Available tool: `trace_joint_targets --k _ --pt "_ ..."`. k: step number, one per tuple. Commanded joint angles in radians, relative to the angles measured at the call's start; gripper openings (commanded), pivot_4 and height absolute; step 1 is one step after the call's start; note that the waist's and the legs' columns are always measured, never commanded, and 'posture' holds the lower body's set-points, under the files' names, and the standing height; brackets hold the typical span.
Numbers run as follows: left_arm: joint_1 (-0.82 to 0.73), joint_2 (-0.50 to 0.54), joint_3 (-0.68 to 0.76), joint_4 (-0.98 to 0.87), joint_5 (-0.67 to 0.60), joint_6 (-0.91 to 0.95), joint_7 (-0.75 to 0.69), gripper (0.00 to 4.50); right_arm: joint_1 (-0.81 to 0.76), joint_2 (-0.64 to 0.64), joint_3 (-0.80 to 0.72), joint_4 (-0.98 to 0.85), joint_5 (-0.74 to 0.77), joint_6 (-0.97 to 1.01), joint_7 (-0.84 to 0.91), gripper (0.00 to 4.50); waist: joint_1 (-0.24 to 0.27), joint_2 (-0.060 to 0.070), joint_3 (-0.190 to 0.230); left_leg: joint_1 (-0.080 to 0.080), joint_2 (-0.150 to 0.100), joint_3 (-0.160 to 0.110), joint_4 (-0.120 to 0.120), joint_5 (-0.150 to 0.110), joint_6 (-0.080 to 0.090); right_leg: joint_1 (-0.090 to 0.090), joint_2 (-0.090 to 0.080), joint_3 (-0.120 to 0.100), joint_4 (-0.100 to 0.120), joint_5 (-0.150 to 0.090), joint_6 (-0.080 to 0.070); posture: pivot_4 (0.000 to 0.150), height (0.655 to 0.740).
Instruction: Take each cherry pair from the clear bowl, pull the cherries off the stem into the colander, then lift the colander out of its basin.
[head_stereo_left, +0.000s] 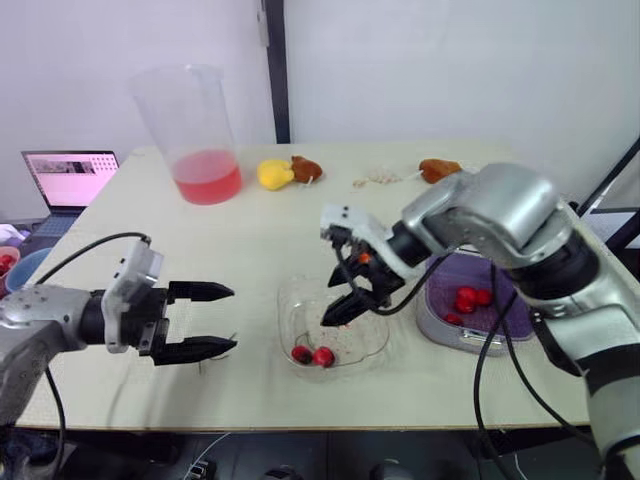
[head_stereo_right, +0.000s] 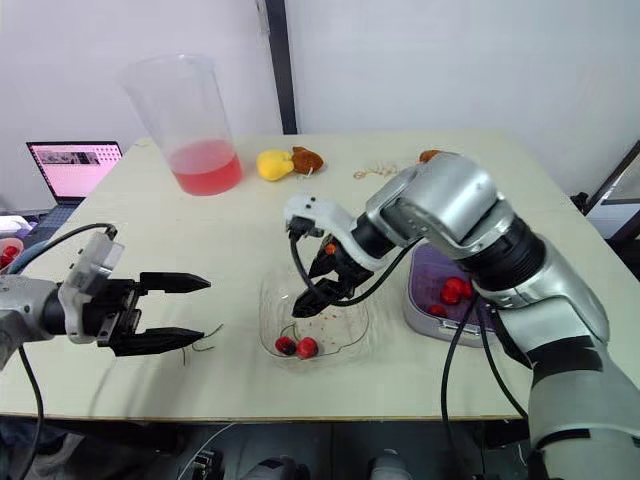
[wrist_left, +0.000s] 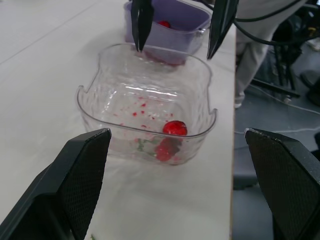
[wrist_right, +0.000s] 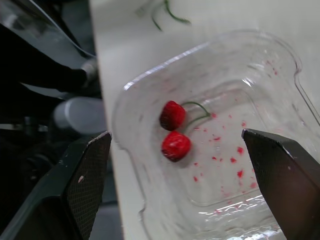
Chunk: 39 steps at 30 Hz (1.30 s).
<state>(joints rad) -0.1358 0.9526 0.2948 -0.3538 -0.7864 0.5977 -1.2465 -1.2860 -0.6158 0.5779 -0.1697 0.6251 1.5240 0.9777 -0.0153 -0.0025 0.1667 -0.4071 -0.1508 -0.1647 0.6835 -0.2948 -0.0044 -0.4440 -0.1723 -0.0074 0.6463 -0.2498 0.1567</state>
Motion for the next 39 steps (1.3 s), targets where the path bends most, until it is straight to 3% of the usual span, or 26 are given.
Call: trace_joint_targets --k 1,7,26,29,32,39 --pt "0.075 0.002 0.049 -0.061 0.017 -0.036 0.005 4.48 0.048 0.03 0.044 -0.038 -0.041 -0.012 -0.077 4.5 -0.003 0.0 0.0 0.0 0.0 0.0 0.0 0.0 0.0 -0.001 0.001 0.001 0.0 0.0 0.0 0.15 0.74" --pt "0.16 0.007 0.053 -0.07 0.082 -0.1 0.011 4.48 0.124 0.11 0.095 -0.033 -0.109 -0.047 -0.183 4.5 -0.003 0.0 0.0 0.0 0.002 0.0 -0.001 0.001 -0.002 -0.002 0.003 0.002 0.0 0.0 0.0 0.15 0.74" --pt "0.069 0.004 -0.007 -0.045 0.088 -0.085 0.028 4.48 0.222 0.126 0.178 -0.044 -0.174 -0.055 -0.289 4.5 -0.003 0.0 0.0 0.001 0.003 0.0 -0.001 0.001 -0.002 -0.001 0.004 0.002 0.0 0.0 -0.001 0.15 0.74" --pt "0.058 0.006 -0.015 -0.041 0.088 -0.082 0.028 4.5 0.233 0.131 0.173 -0.037 -0.179 -0.061 -0.291 3.56 -0.003 0.0 0.0 0.001 0.003 0.0 -0.001 0.001 -0.002 -0.001 0.004 0.002 0.0 0.0 -0.001 0.15 0.74" --pt "0.052 0.008 -0.02 -0.036 0.088 -0.081 0.025 4.5 0.234 0.129 0.178 -0.038 -0.19 -0.066 -0.291 2.18 -0.003 0.0 0.0 0.001 0.003 0.0 -0.001 0.001 -0.002 -0.001 0.004 0.002 0.0 0.0 -0.001 0.15 0.74" --pt "0.043 0.003 -0.036 -0.029 0.092 -0.083 0.03 4.5 0.225 0.114 0.184 -0.047 -0.207 -0.087 -0.287 2.18 -0.003 0.0 0.0 0.001 0.003 0.0 -0.001 0.001 -0.002 -0.001 0.005 0.002 0.0 0.0 -0.001 0.15 0.74"
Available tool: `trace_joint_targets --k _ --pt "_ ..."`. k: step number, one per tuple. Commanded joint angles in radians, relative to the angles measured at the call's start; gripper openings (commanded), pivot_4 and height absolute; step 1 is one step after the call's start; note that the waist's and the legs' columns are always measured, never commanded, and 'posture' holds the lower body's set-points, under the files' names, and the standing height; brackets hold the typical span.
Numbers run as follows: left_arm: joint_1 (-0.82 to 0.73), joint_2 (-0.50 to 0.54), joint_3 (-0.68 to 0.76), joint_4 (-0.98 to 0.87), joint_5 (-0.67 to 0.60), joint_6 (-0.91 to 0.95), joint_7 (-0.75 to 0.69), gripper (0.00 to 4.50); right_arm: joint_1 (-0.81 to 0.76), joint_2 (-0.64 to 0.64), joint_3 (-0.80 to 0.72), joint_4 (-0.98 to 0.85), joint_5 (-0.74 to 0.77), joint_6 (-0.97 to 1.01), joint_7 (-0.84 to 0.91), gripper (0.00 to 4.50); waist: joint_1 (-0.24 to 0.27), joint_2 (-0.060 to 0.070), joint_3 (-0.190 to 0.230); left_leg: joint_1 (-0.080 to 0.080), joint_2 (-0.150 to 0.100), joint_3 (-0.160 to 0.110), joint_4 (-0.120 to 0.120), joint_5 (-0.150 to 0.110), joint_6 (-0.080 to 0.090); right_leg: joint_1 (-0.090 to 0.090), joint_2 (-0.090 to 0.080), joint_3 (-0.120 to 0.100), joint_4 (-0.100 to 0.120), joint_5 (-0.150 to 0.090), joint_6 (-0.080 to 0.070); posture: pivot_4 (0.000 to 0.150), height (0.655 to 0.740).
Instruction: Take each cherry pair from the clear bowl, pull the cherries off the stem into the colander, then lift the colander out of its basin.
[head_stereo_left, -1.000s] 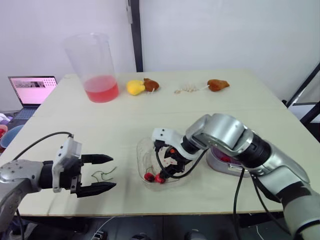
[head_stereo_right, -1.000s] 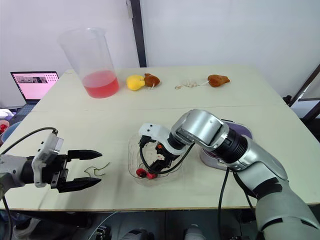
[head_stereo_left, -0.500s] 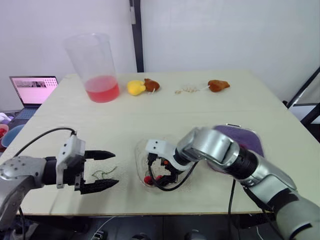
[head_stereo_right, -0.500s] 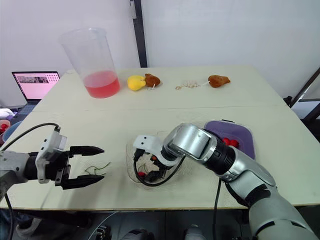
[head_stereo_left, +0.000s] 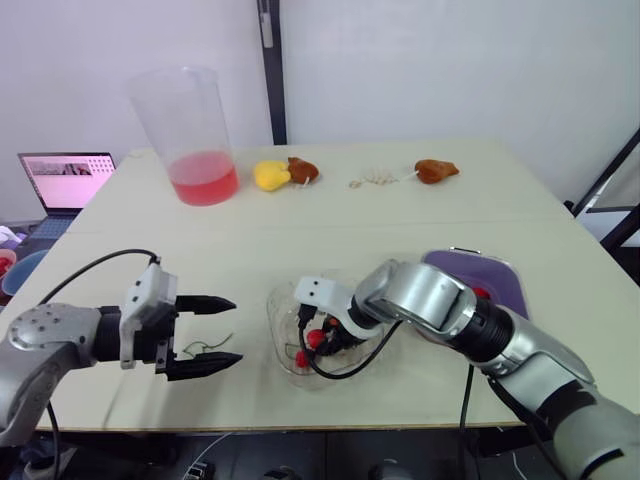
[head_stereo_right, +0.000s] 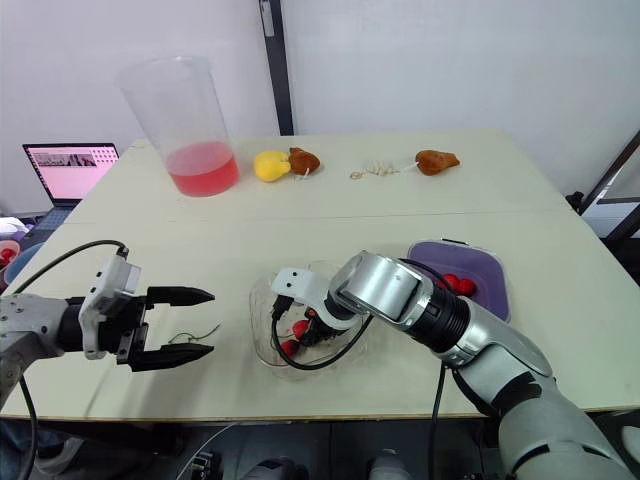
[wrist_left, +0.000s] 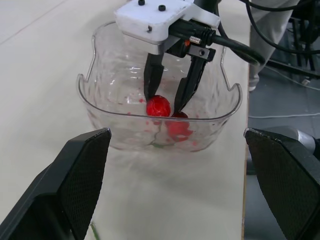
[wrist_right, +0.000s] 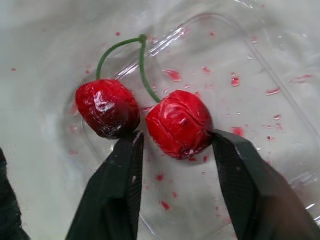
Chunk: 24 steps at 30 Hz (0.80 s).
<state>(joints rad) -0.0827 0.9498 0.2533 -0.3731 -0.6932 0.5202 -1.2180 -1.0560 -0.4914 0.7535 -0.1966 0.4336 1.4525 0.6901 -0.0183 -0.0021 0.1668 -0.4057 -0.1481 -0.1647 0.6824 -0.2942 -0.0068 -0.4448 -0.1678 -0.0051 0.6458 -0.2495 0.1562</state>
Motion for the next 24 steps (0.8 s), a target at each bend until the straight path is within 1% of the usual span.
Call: trace_joint_targets --k 1,7,13,15,19,24 --pt "-0.011 0.004 0.003 -0.009 0.0 -0.006 0.003 4.5 -0.01 -0.017 0.017 -0.024 -0.024 -0.031 0.004 2.18 0.0 0.0 0.0 0.0 0.0 0.0 0.0 0.0 0.0 0.0 0.0 0.0 0.0 0.0 0.0 0.15 0.74" --pt "-0.023 -0.002 -0.005 0.002 0.007 -0.008 0.007 4.5 -0.047 -0.063 0.095 -0.04 -0.097 -0.209 0.082 2.18 0.0 0.0 0.0 0.0 0.0 0.0 0.0 0.0 0.0 0.0 0.0 0.0 0.0 0.0 0.0 0.15 0.74" --pt "-0.024 -0.001 -0.006 0.003 0.0 0.007 0.015 4.5 -0.071 -0.082 0.164 -0.007 -0.211 -0.409 0.184 2.18 -0.001 0.0 0.0 0.0 0.0 0.0 0.0 0.0 0.0 0.0 0.0 0.0 0.0 0.0 0.0 0.15 0.74" --pt "-0.022 0.0 -0.005 0.001 -0.003 0.012 0.017 4.5 -0.077 -0.088 0.193 0.012 -0.27 -0.507 0.224 2.18 -0.001 0.0 0.0 0.0 0.0 0.0 0.0 0.0 0.0 0.0 0.0 0.0 0.0 0.0 0.0 0.15 0.74" --pt "-0.016 0.0 -0.002 -0.002 -0.006 0.024 0.027 4.5 -0.07 -0.074 0.193 0.055 -0.339 -0.619 0.281 2.18 -0.001 0.0 0.0 0.0 0.0 0.0 0.0 0.0 0.0 0.0 0.0 0.0 0.0 0.0 0.0 0.15 0.74" --pt "-0.015 -0.004 -0.006 -0.008 -0.004 0.026 0.036 4.5 -0.056 -0.052 0.182 0.103 -0.39 -0.674 0.336 2.18 -0.002 0.0 0.0 0.0 0.0 0.0 0.0 0.0 0.0 0.0 0.001 0.0 0.0 0.0 0.0 0.15 0.74"
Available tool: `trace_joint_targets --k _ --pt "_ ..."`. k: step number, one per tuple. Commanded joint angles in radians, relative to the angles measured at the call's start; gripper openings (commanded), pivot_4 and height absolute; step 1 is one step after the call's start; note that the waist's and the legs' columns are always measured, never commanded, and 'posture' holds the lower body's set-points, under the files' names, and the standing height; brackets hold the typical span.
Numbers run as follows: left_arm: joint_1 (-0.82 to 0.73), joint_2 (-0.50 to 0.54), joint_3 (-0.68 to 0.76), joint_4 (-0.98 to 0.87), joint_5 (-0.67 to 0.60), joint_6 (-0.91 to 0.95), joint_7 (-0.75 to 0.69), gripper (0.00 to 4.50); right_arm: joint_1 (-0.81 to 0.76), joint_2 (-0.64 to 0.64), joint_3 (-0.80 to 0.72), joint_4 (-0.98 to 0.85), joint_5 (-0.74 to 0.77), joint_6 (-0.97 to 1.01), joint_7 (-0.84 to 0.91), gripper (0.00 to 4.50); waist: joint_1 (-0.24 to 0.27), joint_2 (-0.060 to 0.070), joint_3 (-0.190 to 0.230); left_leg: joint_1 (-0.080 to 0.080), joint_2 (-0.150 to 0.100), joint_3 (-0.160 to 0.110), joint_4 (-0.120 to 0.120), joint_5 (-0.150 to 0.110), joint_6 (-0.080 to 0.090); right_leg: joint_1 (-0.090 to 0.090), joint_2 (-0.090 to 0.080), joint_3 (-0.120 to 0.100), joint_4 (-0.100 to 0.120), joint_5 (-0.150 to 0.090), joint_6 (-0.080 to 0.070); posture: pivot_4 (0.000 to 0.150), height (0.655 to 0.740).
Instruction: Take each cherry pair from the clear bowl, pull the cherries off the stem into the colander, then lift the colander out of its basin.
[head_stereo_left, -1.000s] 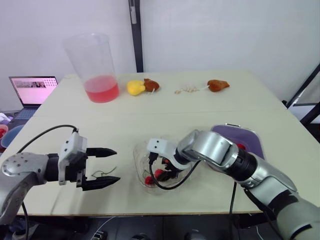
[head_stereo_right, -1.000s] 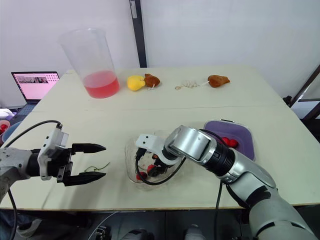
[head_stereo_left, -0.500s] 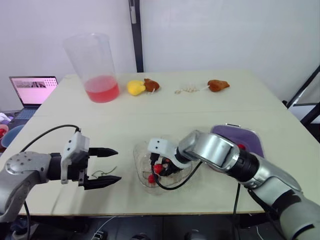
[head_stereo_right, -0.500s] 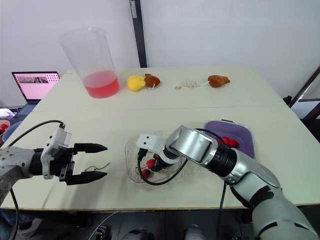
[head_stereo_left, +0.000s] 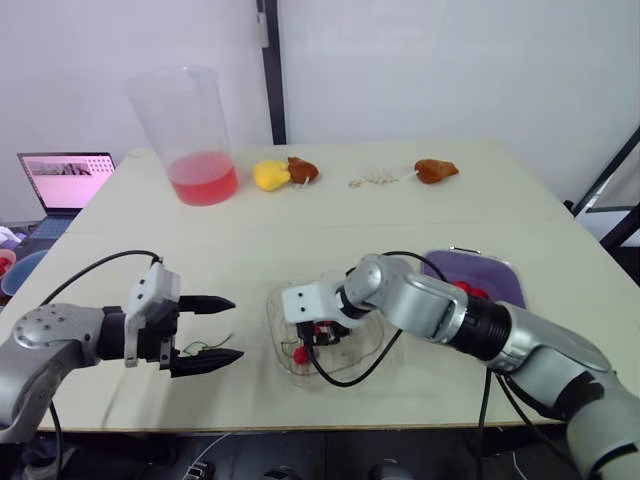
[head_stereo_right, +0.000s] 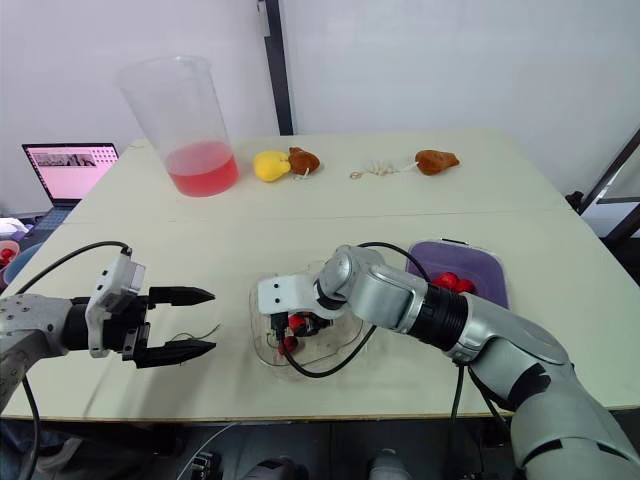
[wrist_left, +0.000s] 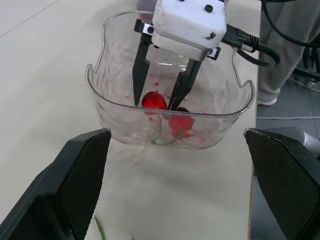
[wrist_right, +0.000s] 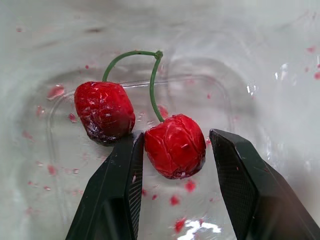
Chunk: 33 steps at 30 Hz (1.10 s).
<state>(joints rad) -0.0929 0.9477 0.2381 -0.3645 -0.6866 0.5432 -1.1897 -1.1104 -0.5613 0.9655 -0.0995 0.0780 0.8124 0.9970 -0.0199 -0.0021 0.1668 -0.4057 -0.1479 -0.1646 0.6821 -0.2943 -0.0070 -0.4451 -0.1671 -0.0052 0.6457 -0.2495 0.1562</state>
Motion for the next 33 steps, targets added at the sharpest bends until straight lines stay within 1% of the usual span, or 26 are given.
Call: trace_joint_targets --k 1,2,3,4,5,7,11,13,16,18,21,23,26,28,30,31,33 --pt "-0.005 -0.003 0.009 -0.017 -0.011 0.003 0.01 4.5 0.003 0.023 -0.032 0.015 -0.043 -0.034 0.036 2.18 0.0 0.0 0.0 0.0 0.0 0.0 0.0 0.0 0.0 0.0 0.0 0.0 0.0 0.0 0.0 0.15 0.74" --pt "-0.005 -0.003 0.009 -0.017 -0.011 0.002 0.01 4.5 0.007 0.027 -0.032 0.024 -0.052 -0.03 0.043 2.18 0.0 0.0 0.0 0.0 0.0 0.0 0.0 0.0 0.0 0.0 0.0 0.0 0.0 0.0 0.0 0.15 0.74" --pt "-0.005 -0.004 0.009 -0.017 -0.011 0.002 0.011 4.5 0.011 0.033 -0.038 0.033 -0.058 -0.014 0.045 1.79 0.0 0.0 0.0 0.0 0.0 0.0 0.0 0.0 0.0 0.0 0.0 0.0 0.0 0.0 0.0 0.15 0.74" --pt "-0.007 -0.004 0.008 -0.016 -0.01 0.001 0.012 4.5 0.015 0.038 -0.043 0.04 -0.064 -0.002 0.048 1.65 0.0 0.0 0.0 0.0 0.0 0.0 0.0 0.0 0.0 0.0 0.0 0.0 0.0 0.0 0.0 0.15 0.74" --pt "-0.009 -0.005 0.008 -0.013 -0.011 0.002 0.013 4.5 0.017 0.041 -0.048 0.042 -0.072 -0.001 0.052 1.38 0.0 0.0 0.0 0.0 0.0 0.0 0.0 0.0 0.0 0.0 0.0 0.0 0.0 0.0 0.0 0.15 0.74" --pt "-0.014 -0.006 0.008 0.002 -0.009 -0.003 0.009 4.5 0.019 0.042 -0.064 0.038 -0.083 0.001 0.061 0.63 0.001 0.0 0.0 0.0 0.0 0.0 0.0 0.0 0.0 0.0 0.0 0.0 0.0 0.0 0.0 0.15 0.74" --pt "-0.051 -0.021 0.032 0.056 -0.041 0.011 0.012 4.5 0.01 0.01 -0.136 -0.024 -0.071 0.037 0.099 0.63 0.005 0.0 0.0 0.0 0.0 0.0 0.0 0.0 0.0 0.0 0.0 0.0 0.0 0.0 0.0 0.15 0.74" --pt "-0.091 -0.039 0.059 0.086 -0.091 0.045 0.029 4.5 0.008 -0.024 -0.211 -0.089 -0.032 0.069 0.129 0.63 0.006 0.0 0.0 0.0 0.0 0.0 0.0 0.0 0.0 0.0 0.0 0.0 0.0 0.0 0.0 0.15 0.74" --pt "-0.129 -0.056 0.076 0.101 -0.138 0.083 0.05 4.5 0.015 -0.051 -0.282 -0.152 0.001 0.105 0.152 0.63 0.005 0.0 0.0 0.0 0.0 -0.001 0.0 0.0 0.0 0.0 0.0 0.0 0.0 0.0 0.0 0.15 0.74" --pt "-0.183 -0.087 0.093 0.114 -0.202 0.123 0.09 4.5 0.03 -0.069 -0.376 -0.204 0.029 0.108 0.139 0.63 0.004 0.0 0.0 0.0 0.0 -0.001 0.0 0.0 0.0 0.0 0.0 0.0 0.0 0.0 0.0 0.15 0.74" --pt "-0.293 -0.143 0.121 0.152 -0.308 0.188 0.161 4.5 0.085 -0.061 -0.551 -0.261 0.073 0.025 0.079 0.63 0.007 -0.001 0.0 0.0 0.0 -0.001 0.001 0.0 0.0 0.0 0.0 0.0 0.0 0.0 0.0 0.15 0.74" --pt "-0.348 -0.168 0.133 0.176 -0.358 0.22 0.191 4.5 0.115 -0.043 -0.618 -0.273 0.075 -0.006 0.022 0.63 0.007 -0.001 -0.001 0.0 0.0 -0.001 0.001 0.0 0.0 0.001 0.0 0.0 0.0 0.0 0.0 0.15 0.74" --pt "-0.447 -0.201 0.125 0.232 -0.404 0.261 0.229 4.5 0.16 0.042 -0.711 -0.278 0.068 -0.055 -0.115 0.63 0.005 -0.002 -0.001 0.0 0.0 -0.001 0.001 0.0 0.0 0.001 0.0 0.0 0.0 0.0 0.0 0.15 0.74" --pt "-0.51 -0.216 0.103 0.264 -0.404 0.28 0.244 4.5 0.179 0.074 -0.718 -0.286 0.035 -0.097 -0.182 0.63 0.002 -0.002 -0.001 0.0 0.0 -0.001 0.001 0.0 -0.001 0.001 0.0 0.0 0.001 0.0 0.0 0.15 0.74" --pt "-0.562 -0.217 0.052 0.287 -0.358 0.28 0.226 4.5 0.213 0.129 -0.736 -0.312 0.05 -0.073 -0.242 0.63 0.0 -0.002 -0.001 0.0 0.0 -0.001 0.001 0.0 -0.001 0.001 0.0 0.0 0.002 0.0 0.0 0.15 0.74" --pt "-0.583 -0.218 0.029 0.297 -0.336 0.275 0.213 4.5 0.232 0.144 -0.731 -0.327 0.03 -0.086 -0.28 0.63 -0.001 -0.002 -0.001 0.0 0.0 -0.001 0.001 0.0 -0.001 0.001 0.0 0.0 0.002 0.0 0.0 0.15 0.74" --pt "-0.629 -0.231 -0.004 0.324 -0.306 0.267 0.208 4.5 0.271 0.114 -0.66 -0.343 -0.097 -0.196 -0.351 0.63 -0.001 -0.002 -0.001 0.0 0.0 -0.001 0.001 0.0 -0.001 0.001 0.0 0.0 0.002 0.0 0.0 0.15 0.74"
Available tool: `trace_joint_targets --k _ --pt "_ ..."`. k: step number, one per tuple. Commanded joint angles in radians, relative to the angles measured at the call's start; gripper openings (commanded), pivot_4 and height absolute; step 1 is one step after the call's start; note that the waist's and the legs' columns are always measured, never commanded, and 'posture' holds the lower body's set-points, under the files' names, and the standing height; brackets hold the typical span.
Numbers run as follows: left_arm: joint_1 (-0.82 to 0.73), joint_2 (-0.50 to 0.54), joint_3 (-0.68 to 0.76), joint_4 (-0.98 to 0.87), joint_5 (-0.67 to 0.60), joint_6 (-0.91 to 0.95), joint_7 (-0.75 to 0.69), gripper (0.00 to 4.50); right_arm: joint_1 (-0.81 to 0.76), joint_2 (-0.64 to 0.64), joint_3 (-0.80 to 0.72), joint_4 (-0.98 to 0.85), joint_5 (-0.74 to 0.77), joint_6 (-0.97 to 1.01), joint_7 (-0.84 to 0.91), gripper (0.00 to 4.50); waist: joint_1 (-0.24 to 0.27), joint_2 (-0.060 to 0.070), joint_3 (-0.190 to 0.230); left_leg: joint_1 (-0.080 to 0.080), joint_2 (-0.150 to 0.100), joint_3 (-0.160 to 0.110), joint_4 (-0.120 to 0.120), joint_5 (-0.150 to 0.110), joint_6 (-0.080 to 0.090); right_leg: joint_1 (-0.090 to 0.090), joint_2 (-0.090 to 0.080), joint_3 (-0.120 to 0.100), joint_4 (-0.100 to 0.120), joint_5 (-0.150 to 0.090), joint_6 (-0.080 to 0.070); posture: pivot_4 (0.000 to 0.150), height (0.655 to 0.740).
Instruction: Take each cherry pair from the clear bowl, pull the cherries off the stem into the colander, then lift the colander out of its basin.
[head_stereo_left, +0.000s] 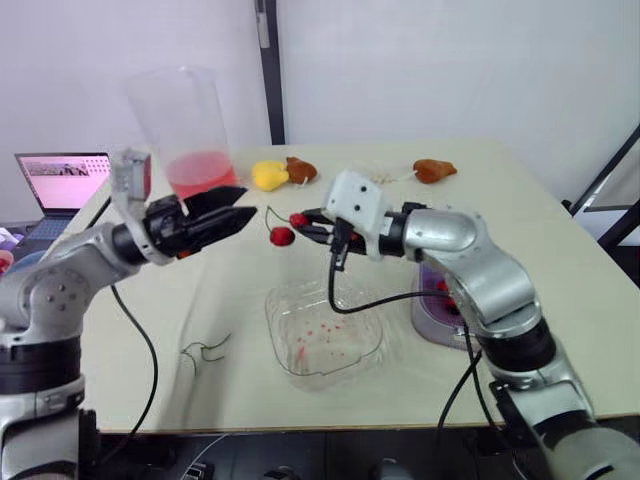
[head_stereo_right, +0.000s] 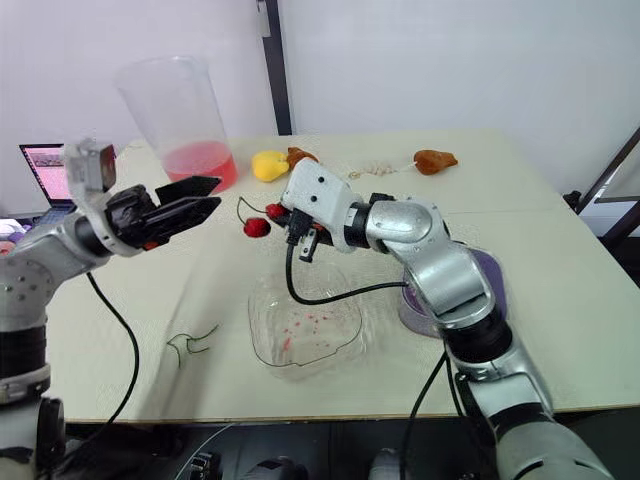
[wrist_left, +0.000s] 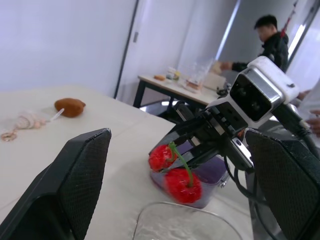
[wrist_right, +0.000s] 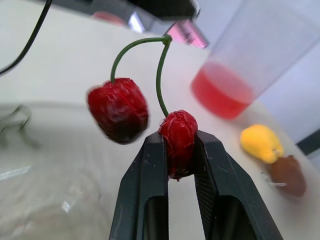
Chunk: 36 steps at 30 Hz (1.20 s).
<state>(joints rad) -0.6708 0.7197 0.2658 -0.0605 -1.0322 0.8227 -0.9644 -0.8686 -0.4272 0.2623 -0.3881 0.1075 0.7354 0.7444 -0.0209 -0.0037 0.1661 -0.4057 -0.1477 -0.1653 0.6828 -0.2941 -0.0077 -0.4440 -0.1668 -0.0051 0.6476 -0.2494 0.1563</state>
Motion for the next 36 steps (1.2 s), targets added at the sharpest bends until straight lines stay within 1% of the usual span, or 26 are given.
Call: trace_joint_targets --k 1,4,7,9,15,18,21,24,33,36 --pt "-0.074 -0.008 -0.047 0.034 0.053 -0.017 -0.024 4.5 0.05 -0.039 0.076 -0.059 -0.199 -0.182 -0.139 0.63 0.003 0.0 0.0 0.0 0.0 0.0 0.0 0.0 0.0 0.0 0.0 0.0 0.0 0.0 0.0 0.15 0.74" --pt "-0.117 -0.019 -0.087 0.064 0.1 -0.043 -0.058 4.5 0.098 -0.061 0.128 -0.044 -0.365 -0.286 -0.258 0.63 0.001 0.0 0.0 0.0 -0.001 0.0 0.001 0.0 0.0 0.0 0.0 0.0 0.0 0.0 0.0 0.15 0.74" --pt "-0.145 -0.047 -0.122 0.083 0.147 -0.073 -0.068 4.5 0.13 -0.084 0.166 -0.032 -0.497 -0.375 -0.322 0.63 0.0 0.0 0.0 0.0 -0.001 0.0 0.001 0.0 0.0 -0.001 0.0 0.0 0.0 0.0 0.0 0.15 0.74" --pt "-0.157 -0.071 -0.138 0.085 0.166 -0.087 -0.076 4.5 0.144 -0.085 0.173 -0.032 -0.565 -0.399 -0.353 0.63 0.0 0.0 0.0 0.0 -0.001 0.0 0.001 0.0 0.0 -0.001 0.0 0.0 0.0 0.0 0.0 0.15 0.74" --pt "-0.183 -0.125 -0.165 0.103 0.227 -0.124 -0.071 4.5 0.157 -0.075 0.146 -0.033 -0.646 -0.44 -0.359 0.63 0.0 0.0 0.0 0.0 -0.001 0.0 0.001 0.0 0.0 -0.001 0.0 0.0 0.0 0.0 0.0 0.15 0.74" --pt "-0.189 -0.135 -0.171 0.11 0.244 -0.123 -0.077 4.5 0.158 -0.081 0.146 -0.03 -0.688 -0.47 -0.354 0.63 0.0 0.0 0.0 0.0 -0.001 0.0 0.001 0.0 0.0 0.0 0.001 0.0 0.0 0.0 0.0 0.15 0.74" --pt "-0.206 -0.139 -0.159 0.136 0.25 -0.116 -0.071 3.62 0.167 -0.083 0.14 -0.024 -0.718 -0.496 -0.349 0.59 0.0 0.0 0.0 0.0 -0.001 0.0 0.001 0.0 0.0 0.0 0.001 0.0 0.0 0.0 0.0 0.15 0.74" --pt "-0.204 -0.129 -0.17 0.137 0.271 -0.117 -0.076 2.23 0.171 -0.071 0.126 -0.024 -0.73 -0.507 -0.341 0.59 0.0 0.0 0.0 0.0 -0.001 0.0 0.001 0.0 0.0 0.0 0.001 0.0 0.0 0.0 0.0 0.15 0.74" --pt "-0.193 -0.14 -0.159 0.119 0.259 -0.086 -0.072 2.23 0.177 -0.046 0.102 -0.022 -0.751 -0.523 -0.322 0.59 0.0 0.0 0.0 0.0 -0.001 0.0 0.001 0.0 0.0 0.0 0.001 0.0 0.0 0.0 0.0 0.15 0.74" --pt "-0.196 -0.145 -0.153 0.124 0.253 -0.077 -0.066 1.34 0.179 -0.041 0.097 -0.022 -0.752 -0.53 -0.314 0.59 0.0 0.0 0.0 0.0 -0.001 0.0 0.001 0.0 0.0 0.0 0.001 0.0 0.0 0.0 0.0 0.15 0.74"
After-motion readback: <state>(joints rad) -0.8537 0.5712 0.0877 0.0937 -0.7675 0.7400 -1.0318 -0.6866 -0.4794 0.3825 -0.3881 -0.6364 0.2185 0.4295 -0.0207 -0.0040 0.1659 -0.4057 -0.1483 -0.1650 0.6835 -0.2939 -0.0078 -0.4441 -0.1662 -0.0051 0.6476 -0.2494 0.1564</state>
